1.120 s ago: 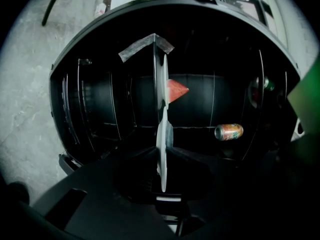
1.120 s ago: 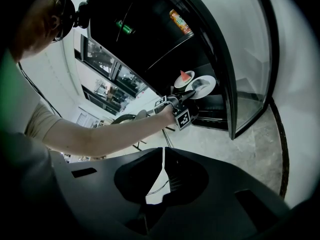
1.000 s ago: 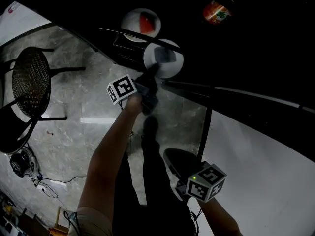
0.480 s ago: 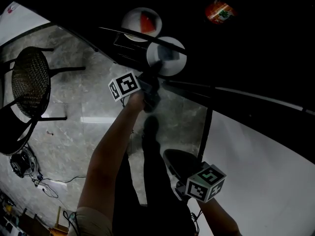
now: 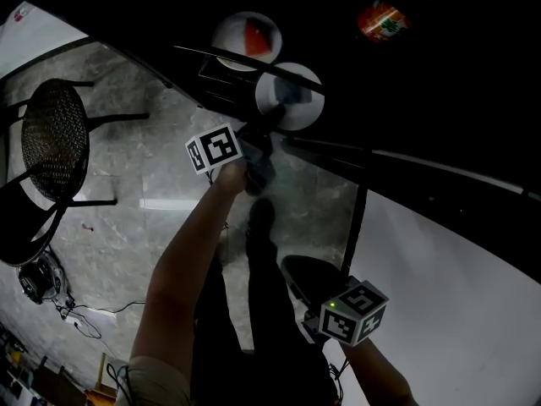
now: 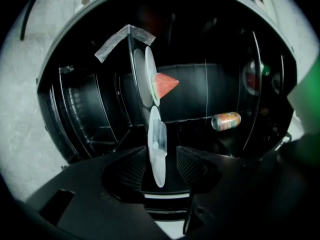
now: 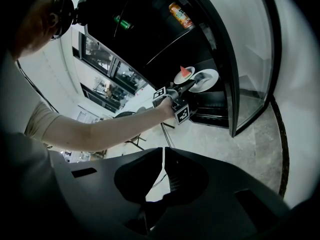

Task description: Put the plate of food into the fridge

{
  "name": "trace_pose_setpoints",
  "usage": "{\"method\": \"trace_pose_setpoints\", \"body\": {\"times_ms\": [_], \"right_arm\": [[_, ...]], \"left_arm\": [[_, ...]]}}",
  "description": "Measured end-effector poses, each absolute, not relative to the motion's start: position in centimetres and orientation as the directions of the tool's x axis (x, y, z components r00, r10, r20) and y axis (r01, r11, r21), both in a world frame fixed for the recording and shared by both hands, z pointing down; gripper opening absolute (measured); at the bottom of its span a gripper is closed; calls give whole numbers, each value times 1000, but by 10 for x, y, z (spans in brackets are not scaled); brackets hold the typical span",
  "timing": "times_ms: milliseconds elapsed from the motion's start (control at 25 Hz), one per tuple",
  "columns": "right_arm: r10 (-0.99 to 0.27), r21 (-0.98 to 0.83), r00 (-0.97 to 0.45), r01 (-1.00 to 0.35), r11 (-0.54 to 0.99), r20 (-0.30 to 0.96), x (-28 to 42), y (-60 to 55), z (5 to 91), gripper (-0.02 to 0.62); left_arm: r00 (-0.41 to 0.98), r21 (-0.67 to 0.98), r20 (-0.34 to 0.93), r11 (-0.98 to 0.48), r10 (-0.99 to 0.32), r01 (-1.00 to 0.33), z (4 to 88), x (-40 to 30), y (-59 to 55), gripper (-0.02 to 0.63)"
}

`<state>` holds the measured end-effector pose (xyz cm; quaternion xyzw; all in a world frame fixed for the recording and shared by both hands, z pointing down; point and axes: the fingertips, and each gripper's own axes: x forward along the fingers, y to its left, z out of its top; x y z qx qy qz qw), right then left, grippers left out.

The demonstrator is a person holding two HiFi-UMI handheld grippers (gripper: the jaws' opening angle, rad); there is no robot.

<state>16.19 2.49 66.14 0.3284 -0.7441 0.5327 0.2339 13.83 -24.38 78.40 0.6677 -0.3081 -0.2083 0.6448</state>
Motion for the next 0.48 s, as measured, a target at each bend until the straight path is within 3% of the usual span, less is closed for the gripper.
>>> {"method": "trace_pose_setpoints", "body": {"times_ms": [320,480], "right_arm": [[-228,-633,-669,-743,217,707,159,31,662,28],[-229,-635,-669,-743,211,707,157,32,662,28]], "left_arm": [[748,979,178,36,-640,-202,788,134,-227,167],[760,974,193,27,-621,-225,793,135,-222,44]]}}
